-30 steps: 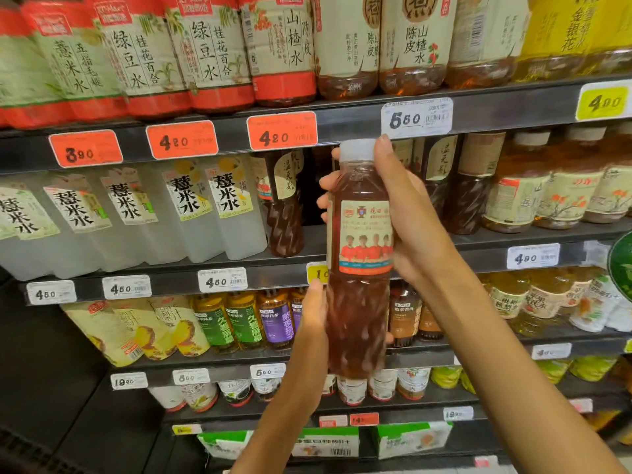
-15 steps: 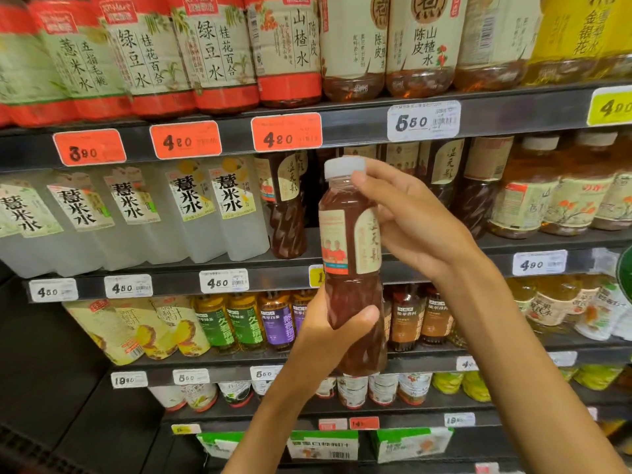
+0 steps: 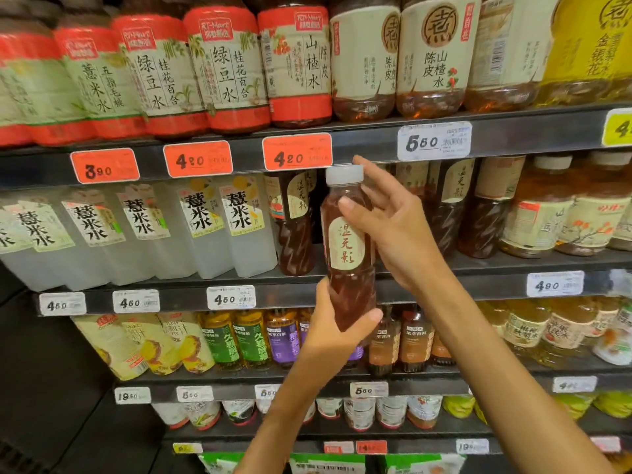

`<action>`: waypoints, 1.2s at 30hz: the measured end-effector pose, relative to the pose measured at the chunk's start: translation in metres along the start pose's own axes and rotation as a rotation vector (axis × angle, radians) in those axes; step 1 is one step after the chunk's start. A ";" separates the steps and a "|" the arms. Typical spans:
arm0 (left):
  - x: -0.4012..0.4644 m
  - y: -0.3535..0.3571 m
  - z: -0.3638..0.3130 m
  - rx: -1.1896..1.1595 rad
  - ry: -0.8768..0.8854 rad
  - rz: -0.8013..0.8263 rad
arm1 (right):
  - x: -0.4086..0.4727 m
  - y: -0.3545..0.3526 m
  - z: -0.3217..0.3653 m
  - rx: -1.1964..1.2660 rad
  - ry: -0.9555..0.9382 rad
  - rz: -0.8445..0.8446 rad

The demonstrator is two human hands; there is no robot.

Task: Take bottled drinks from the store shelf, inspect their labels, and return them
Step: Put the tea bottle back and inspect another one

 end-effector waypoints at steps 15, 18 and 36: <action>0.023 -0.039 0.001 0.160 0.030 -0.295 | 0.002 0.007 -0.032 -0.648 0.026 -0.080; 0.031 -0.041 -0.008 0.188 0.061 -0.308 | 0.007 0.002 -0.028 -0.639 0.007 -0.121; 0.037 -0.034 -0.040 0.680 0.226 -0.742 | 0.022 -0.005 -0.015 -0.684 -0.124 -0.208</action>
Point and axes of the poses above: each hand's wrist, its own x-axis towards the middle knuckle, its own y-axis out of the palm, z = x × y, the point moved 10 cm from there along x, towards the middle knuckle, and after that the axes turned 8 degrees about z, right-handed, at the moved point
